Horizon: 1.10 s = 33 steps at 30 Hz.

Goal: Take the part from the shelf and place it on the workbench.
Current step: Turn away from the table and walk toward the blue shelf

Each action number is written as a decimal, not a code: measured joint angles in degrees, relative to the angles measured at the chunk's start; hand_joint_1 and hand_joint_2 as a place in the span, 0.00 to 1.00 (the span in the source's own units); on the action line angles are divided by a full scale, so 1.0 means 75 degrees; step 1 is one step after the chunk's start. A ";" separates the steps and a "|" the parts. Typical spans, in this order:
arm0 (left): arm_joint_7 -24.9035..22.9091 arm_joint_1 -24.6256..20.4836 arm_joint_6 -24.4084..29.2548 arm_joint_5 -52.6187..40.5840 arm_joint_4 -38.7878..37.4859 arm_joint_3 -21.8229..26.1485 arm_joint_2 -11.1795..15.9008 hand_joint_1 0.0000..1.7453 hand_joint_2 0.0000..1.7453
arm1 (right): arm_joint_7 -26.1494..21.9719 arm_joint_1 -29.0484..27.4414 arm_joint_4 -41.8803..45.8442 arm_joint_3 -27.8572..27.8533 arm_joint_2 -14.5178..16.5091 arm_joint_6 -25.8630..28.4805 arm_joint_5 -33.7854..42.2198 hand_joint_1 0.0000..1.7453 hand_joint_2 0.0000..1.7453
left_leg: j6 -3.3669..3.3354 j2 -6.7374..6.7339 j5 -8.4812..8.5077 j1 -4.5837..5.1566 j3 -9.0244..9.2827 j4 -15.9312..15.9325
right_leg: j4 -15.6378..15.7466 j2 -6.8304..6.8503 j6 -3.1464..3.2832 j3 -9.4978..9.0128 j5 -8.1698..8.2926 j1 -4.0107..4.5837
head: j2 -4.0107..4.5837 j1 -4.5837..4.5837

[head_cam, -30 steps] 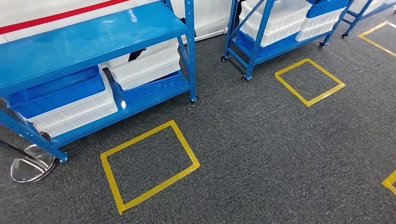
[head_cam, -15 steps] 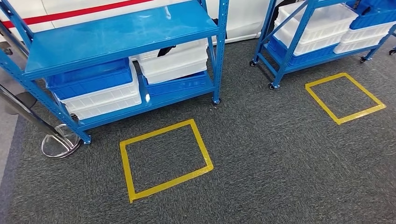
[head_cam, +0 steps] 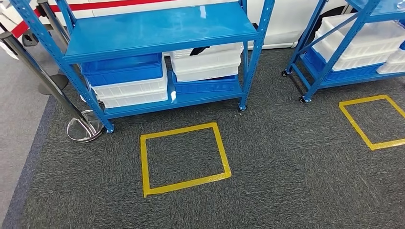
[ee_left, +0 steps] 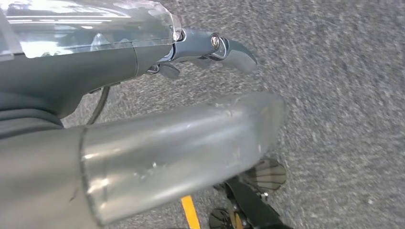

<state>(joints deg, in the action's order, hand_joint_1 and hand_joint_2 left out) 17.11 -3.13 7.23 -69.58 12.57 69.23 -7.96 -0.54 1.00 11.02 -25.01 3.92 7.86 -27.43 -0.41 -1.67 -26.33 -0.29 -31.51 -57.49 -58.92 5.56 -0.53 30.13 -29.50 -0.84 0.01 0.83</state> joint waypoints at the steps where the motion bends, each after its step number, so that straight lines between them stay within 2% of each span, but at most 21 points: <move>1: 0.0005 -0.0004 0.0003 -0.0002 0.0000 0.0004 -0.0005 0.00 0.00 | 0.0006 -0.0002 0.0001 -0.0001 -0.0004 0.0001 -0.0001 0.00 0.00 | -0.0056 0.0069 0.0039 -0.0024 0.0019 0.0041 | -0.0193 -0.0189 -0.0028 0.0077 -0.0153 -0.0006 | 0.0000 -0.0020; 3: 0.0020 -0.0027 0.0010 -0.0018 0.0000 0.0007 -0.0015 0.00 0.00 | 0.0015 -0.0028 0.0000 -0.0005 -0.0011 0.0002 -0.0004 0.00 0.00 | -0.0129 0.0212 0.0084 -0.0035 0.0016 0.0069 | -0.1018 -0.0597 -0.0049 0.0472 -0.0638 -0.0019 | 0.0000 -0.0069; 4: 0.0029 -0.0036 0.0012 -0.0026 0.0000 0.0008 -0.0016 0.00 0.00 | 0.0020 -0.0040 -0.0001 -0.0007 -0.0011 0.0001 -0.0007 0.00 0.00 | -0.0146 0.0295 0.0090 -0.0024 0.0003 0.0065 | -0.1524 -0.0680 -0.0049 0.0729 -0.0857 -0.0018 | -0.0001 -0.0082; 5: 0.0040 -0.0037 0.0015 -0.0034 0.0000 0.0008 -0.0017 0.00 0.00 | 0.0026 -0.0051 -0.0003 -0.0009 -0.0012 0.0001 -0.0011 0.00 0.00 | -0.0150 0.0389 0.0091 -0.0014 -0.0001 0.0059 | -0.1881 -0.0708 -0.0050 0.0920 -0.0947 -0.0017 | -0.0001 -0.0085; 6: 0.0049 -0.0032 0.0015 -0.0039 0.0000 0.0008 -0.0017 0.00 0.00 | 0.0031 -0.0059 -0.0003 -0.0012 -0.0013 0.0001 -0.0016 0.00 0.00 | -0.0149 0.0491 0.0088 -0.0007 0.0001 0.0050 | -0.2001 -0.0721 -0.0046 0.1007 -0.0885 -0.0016 | -0.0001 -0.0085; 7: 0.0056 -0.0028 0.0015 -0.0042 0.0000 0.0008 -0.0017 0.00 0.00 | 0.0038 -0.0063 -0.0003 -0.0012 -0.0015 0.0001 -0.0020 0.00 0.00 | -0.0143 0.0594 0.0083 -0.0005 0.0009 0.0038 | -0.1808 -0.0737 -0.0034 0.0943 -0.0666 -0.0017 | -0.0001 -0.0085; 9: 0.0078 -0.0024 0.0011 -0.0036 0.0000 0.0008 -0.0022 0.00 0.00 | 0.0047 -0.0072 -0.0003 -0.0018 -0.0022 0.0005 -0.0023 0.00 0.00 | -0.0112 0.0783 0.0062 -0.0007 0.0015 -0.0002 | -0.0854 -0.0907 0.0012 0.0545 -0.0085 -0.0027 | 0.0000 -0.0089; 10: 0.0095 -0.0026 0.0004 -0.0030 0.0000 0.0009 -0.0028 0.00 0.00 | 0.0049 -0.0074 -0.0003 -0.0033 -0.0026 0.0011 -0.0017 0.00 0.00 | -0.0081 0.0865 0.0044 0.0003 0.0000 -0.0035 | -0.0420 -0.1011 0.0032 0.0371 0.0104 -0.0026 | 0.0000 -0.0089; 12: 0.0125 -0.0016 -0.0011 -0.0019 0.0000 0.0014 -0.0038 0.00 0.00 | 0.0039 -0.0056 -0.0002 -0.0085 -0.0033 0.0031 0.0005 0.00 0.00 | -0.0002 0.0967 0.0020 0.0014 -0.0048 -0.0074 | -0.0033 -0.1131 0.0067 0.0236 0.0202 -0.0007 | 0.0000 -0.0087; 14: 0.0137 0.0002 -0.0021 -0.0013 0.0001 0.0028 -0.0038 0.00 0.00 | 0.0007 -0.0021 -0.0002 -0.0135 -0.0026 0.0047 0.0042 0.00 0.00 | 0.0089 0.1028 0.0004 0.0016 -0.0067 -0.0066 | 0.0002 -0.1036 0.0121 0.0225 0.0211 -0.0010 | -0.0001 -0.0087; 16: 0.0141 0.0003 -0.0027 -0.0010 0.0001 0.0041 -0.0048 0.00 0.00 | -0.0028 -0.0020 -0.0001 -0.0170 -0.0016 0.0053 0.0066 0.00 0.00 | 0.0174 0.0823 -0.0158 0.0018 -0.0158 -0.0302 | 0.0064 -0.0936 0.0219 0.0165 0.0217 -0.0048 | -0.0001 -0.0055; 17: 0.0143 -0.0007 -0.0028 -0.0010 0.0001 0.0044 -0.0052 0.00 0.00 | -0.0040 -0.0031 -0.0001 -0.0187 -0.0011 0.0055 0.0068 0.00 0.00 | 0.0214 0.0647 -0.0348 0.0012 -0.0310 -0.0644 | 0.0088 -0.0879 0.0263 0.0136 0.0213 -0.0059 | -0.0001 -0.0026; 19: 0.0143 -0.0029 -0.0028 -0.0009 0.0000 0.0052 -0.0058 0.00 0.00 | -0.0047 -0.0067 -0.0002 -0.0223 -0.0013 0.0059 0.0071 0.00 0.00 | 0.0286 0.0356 -0.0821 -0.0021 -0.0827 -0.1672 | 0.0087 -0.0777 0.0310 0.0108 0.0178 -0.0040 | 0.0000 0.0019; 20: 0.0143 -0.0029 -0.0028 -0.0008 0.0000 0.0058 -0.0058 0.00 0.00 | -0.0047 -0.0076 -0.0003 -0.0241 -0.0013 0.0059 0.0071 0.00 0.00 | 0.0313 0.0308 -0.0951 -0.0037 -0.1053 -0.2093 | 0.0082 -0.0735 0.0313 0.0097 0.0159 -0.0034 | 0.0000 0.0019; 21: 0.0142 -0.0022 -0.0028 -0.0007 0.0000 0.0064 -0.0058 0.00 0.00 | -0.0047 -0.0081 -0.0003 -0.0259 -0.0013 0.0059 0.0072 0.00 0.00 | 0.0331 0.0287 -0.0938 -0.0050 -0.1169 -0.2280 | 0.0077 -0.0701 0.0307 0.0078 0.0137 -0.0033 | 0.0000 0.0020; 22: 0.0142 -0.0014 -0.0028 -0.0007 0.0000 0.0068 -0.0058 0.00 0.00 | -0.0048 -0.0080 -0.0002 -0.0278 -0.0013 0.0059 0.0073 0.00 0.00 | 0.0336 0.0276 -0.0766 -0.0057 -0.1125 -0.2154 | 0.0073 -0.0677 0.0293 0.0046 0.0111 -0.0035 | -0.0001 0.0021; 24: 0.0143 -0.0005 -0.0030 -0.0007 0.0000 0.0076 -0.0058 0.00 0.00 | -0.0055 -0.0078 -0.0002 -0.0303 -0.0012 0.0059 0.0073 0.00 0.00 | 0.0303 0.0242 -0.0184 -0.0061 -0.0669 -0.1171 | 0.0067 -0.0633 0.0252 -0.0049 0.0041 -0.0040 | -0.0001 0.0021; 26: 0.0144 -0.0020 -0.0034 -0.0011 0.0000 0.0085 -0.0056 0.00 0.00 | -0.0070 -0.0071 -0.0003 -0.0315 -0.0010 0.0060 0.0073 0.00 0.00 | 0.0206 0.0190 0.0084 -0.0014 -0.0259 -0.0311 | 0.0070 -0.0600 0.0168 -0.0115 -0.0039 -0.0020 | 0.0000 0.0017; 30: 0.0144 -0.0003 -0.0044 -0.0018 0.0000 0.0098 -0.0055 0.00 0.00 | -0.0102 -0.0043 -0.0001 -0.0319 -0.0013 0.0069 0.0073 0.00 0.00 | -0.0035 0.0221 0.0012 0.0005 -0.0055 -0.0022 | -0.0025 -0.0583 -0.0030 -0.0209 -0.0020 -0.0011 | 0.0000 0.0010; 32: 0.0146 0.0001 -0.0051 -0.0020 0.0000 0.0101 -0.0057 0.00 0.00 | -0.0108 -0.0037 0.0000 -0.0321 -0.0019 0.0071 0.0073 0.00 0.00 | -0.0133 0.0249 0.0003 -0.0020 0.0087 0.0038 | -0.0447 -0.0630 -0.0074 -0.0022 -0.0234 -0.0021 | 0.0001 -0.0037; 33: 0.0146 -0.0001 -0.0057 -0.0023 0.0000 0.0101 -0.0058 0.00 0.00 | -0.0110 -0.0038 0.0000 -0.0322 -0.0022 0.0066 0.0071 0.00 0.00 | -0.0168 0.0249 -0.0017 -0.0019 0.0117 0.0049 | -0.0858 -0.0664 -0.0086 0.0216 -0.0440 -0.0029 | 0.0001 -0.0067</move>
<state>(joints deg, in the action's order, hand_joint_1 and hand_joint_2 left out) 18.21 -3.13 6.80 -69.75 12.57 69.99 -8.39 -1.37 0.72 11.02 -27.42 3.76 8.36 -26.89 -1.67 0.20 -26.46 -0.43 -30.64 -57.12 -65.35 0.58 -1.17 31.75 -32.80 -1.05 0.01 0.33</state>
